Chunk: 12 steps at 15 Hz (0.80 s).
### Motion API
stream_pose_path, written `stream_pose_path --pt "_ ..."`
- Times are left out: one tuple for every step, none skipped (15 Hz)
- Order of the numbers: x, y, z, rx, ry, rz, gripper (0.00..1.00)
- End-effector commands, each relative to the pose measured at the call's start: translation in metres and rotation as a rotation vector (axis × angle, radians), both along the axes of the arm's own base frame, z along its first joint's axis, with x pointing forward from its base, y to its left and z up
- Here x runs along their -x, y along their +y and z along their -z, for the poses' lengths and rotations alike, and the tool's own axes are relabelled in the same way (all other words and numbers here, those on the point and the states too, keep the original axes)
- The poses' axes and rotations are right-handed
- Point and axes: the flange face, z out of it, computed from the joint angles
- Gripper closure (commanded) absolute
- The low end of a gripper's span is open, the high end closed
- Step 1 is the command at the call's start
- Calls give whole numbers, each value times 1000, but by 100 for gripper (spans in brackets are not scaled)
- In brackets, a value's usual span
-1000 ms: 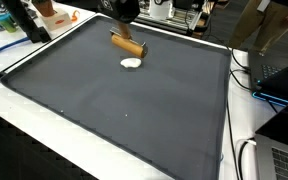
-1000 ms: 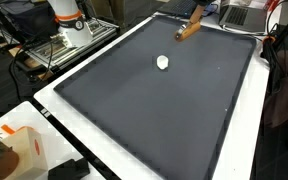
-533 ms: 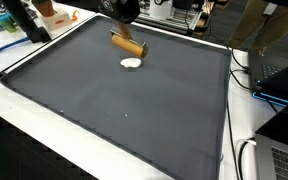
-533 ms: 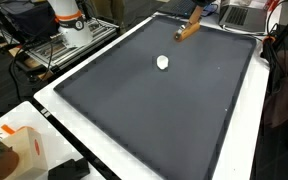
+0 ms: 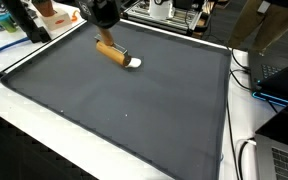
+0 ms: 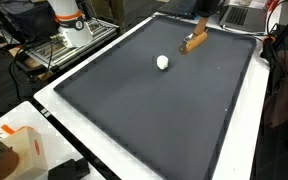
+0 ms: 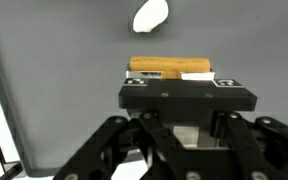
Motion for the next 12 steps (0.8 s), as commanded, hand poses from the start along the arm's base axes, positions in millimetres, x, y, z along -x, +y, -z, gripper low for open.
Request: stream_pose_path --pt "29 -27 -9 -42 -51 -9 77" --pt "35 -31 -11 -56 -70 -22 77" --pt "42 -35 -11 -67 -73 -42 77" --pt "52 -37 -10 -83 -58 -75 77" --pt "61 -40 -10 -96 -52 -94 77" --pt "72 -41 -11 -106 -46 -113 77" --pt "82 -42 -12 -111 -50 -126 77" --pt "93 -43 -12 -112 -41 -141 77" --pt "104 -44 -12 -111 -37 -154 77" --pt "116 -44 -11 -113 -34 -163 77" --pt "128 -45 -10 -113 -27 -172 77" --pt "142 -46 -8 -115 -16 -178 77"
